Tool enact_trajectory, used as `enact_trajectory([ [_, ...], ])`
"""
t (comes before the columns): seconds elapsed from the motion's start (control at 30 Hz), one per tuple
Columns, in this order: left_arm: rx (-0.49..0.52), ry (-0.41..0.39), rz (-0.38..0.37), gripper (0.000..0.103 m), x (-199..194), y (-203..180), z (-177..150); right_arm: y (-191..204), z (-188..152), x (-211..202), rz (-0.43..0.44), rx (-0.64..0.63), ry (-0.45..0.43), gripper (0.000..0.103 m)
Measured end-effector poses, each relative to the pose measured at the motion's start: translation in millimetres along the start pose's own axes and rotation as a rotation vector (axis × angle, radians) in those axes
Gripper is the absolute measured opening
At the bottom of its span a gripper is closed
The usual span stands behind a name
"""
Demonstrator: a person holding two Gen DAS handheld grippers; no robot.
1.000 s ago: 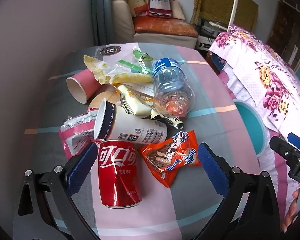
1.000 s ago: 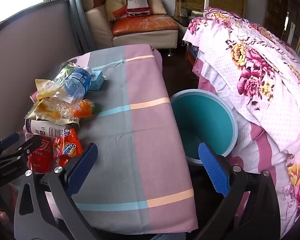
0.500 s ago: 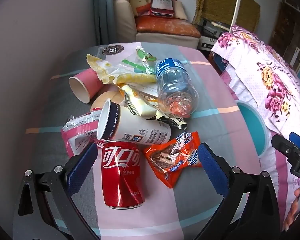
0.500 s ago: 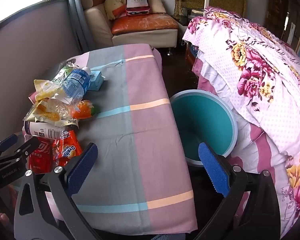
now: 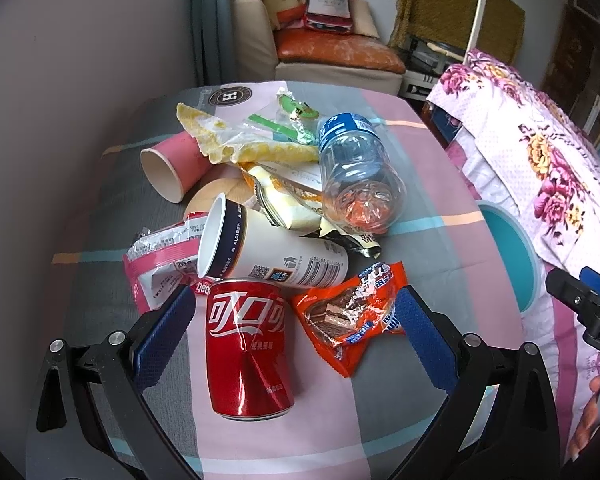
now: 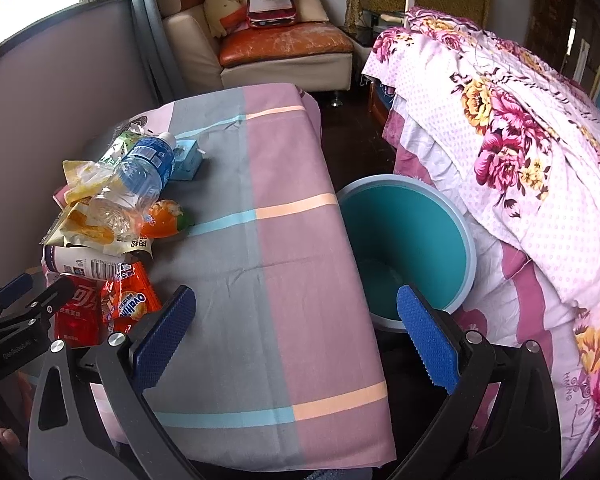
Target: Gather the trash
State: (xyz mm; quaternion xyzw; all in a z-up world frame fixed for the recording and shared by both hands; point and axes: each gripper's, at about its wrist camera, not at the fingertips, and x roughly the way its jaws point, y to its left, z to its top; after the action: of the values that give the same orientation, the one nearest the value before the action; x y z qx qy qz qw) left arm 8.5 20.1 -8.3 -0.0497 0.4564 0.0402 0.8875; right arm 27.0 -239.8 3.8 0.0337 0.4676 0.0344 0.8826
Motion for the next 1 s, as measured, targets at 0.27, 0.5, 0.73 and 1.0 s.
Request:
enact_trajectory([
  [0.27,-0.009,0.002,0.006,0.1,1.9,-0.6,-2.3,-3.4,-4.4,7.4,0.003,0.013,0.018,0.097],
  [0.5,-0.007,0.016,0.01,0.1,5.9,-3.1,-5.7,-5.7,-6.5,15.1,0.003,0.021,0.037,0.097],
  [0.73,-0.002,0.034,0.016,0.1,10.6,-4.5,-6.8,-8.8,-7.5,21.6,-0.002,0.035,0.054,0.097],
  [1.0,0.001,0.056,0.005,0.1,17.6,-6.3,-7.1,-8.8,-7.4,30.6,0.001,0.037,0.076,0.097],
])
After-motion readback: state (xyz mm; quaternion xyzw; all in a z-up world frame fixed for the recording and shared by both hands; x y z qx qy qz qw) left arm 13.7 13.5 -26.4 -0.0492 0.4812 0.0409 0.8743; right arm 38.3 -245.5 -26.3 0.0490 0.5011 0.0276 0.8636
